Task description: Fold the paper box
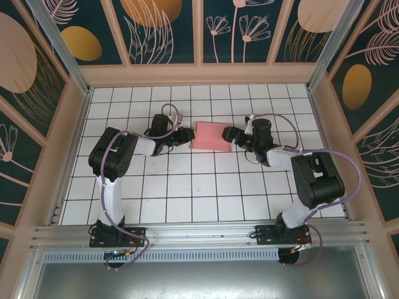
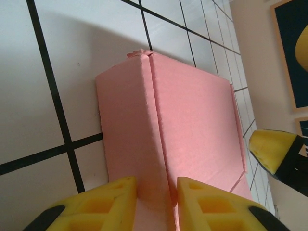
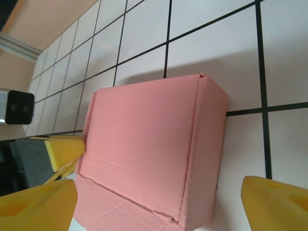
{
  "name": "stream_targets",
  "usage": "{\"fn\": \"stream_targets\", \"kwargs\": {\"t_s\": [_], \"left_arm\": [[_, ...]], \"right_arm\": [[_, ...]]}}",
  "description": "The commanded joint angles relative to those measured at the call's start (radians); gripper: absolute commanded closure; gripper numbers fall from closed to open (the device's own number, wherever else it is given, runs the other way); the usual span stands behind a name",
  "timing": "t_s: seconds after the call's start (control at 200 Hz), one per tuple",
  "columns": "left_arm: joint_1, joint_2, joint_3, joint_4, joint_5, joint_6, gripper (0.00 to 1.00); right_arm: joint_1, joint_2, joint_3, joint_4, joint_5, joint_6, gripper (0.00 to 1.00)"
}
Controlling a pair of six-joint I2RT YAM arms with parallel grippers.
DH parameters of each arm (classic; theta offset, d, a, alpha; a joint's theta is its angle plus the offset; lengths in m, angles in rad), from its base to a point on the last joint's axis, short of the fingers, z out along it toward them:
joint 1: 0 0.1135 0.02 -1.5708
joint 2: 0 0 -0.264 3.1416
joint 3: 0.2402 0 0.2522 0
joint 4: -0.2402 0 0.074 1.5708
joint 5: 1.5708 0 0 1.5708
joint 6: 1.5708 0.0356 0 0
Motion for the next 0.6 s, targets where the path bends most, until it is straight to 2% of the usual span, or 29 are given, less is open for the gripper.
{"fn": "stream_targets", "kwargs": {"t_s": [0.0,0.21,0.31,0.596], "left_arm": [[0.017,0.040,-0.034,0.087,0.043,-0.059,0.74],[0.041,0.043,-0.073,0.125,0.047,-0.078,0.74],[0.052,0.046,-0.091,0.152,0.045,-0.101,0.79],[0.052,0.045,-0.087,0.128,0.043,-0.079,0.79]], "right_arm": [[-0.016,0.040,0.001,0.051,-0.074,0.083,0.11],[-0.025,0.089,0.005,0.128,-0.161,0.155,0.11],[-0.024,0.111,0.005,0.179,-0.199,0.192,0.12],[-0.021,0.157,0.021,0.236,-0.272,0.241,0.13]]}}
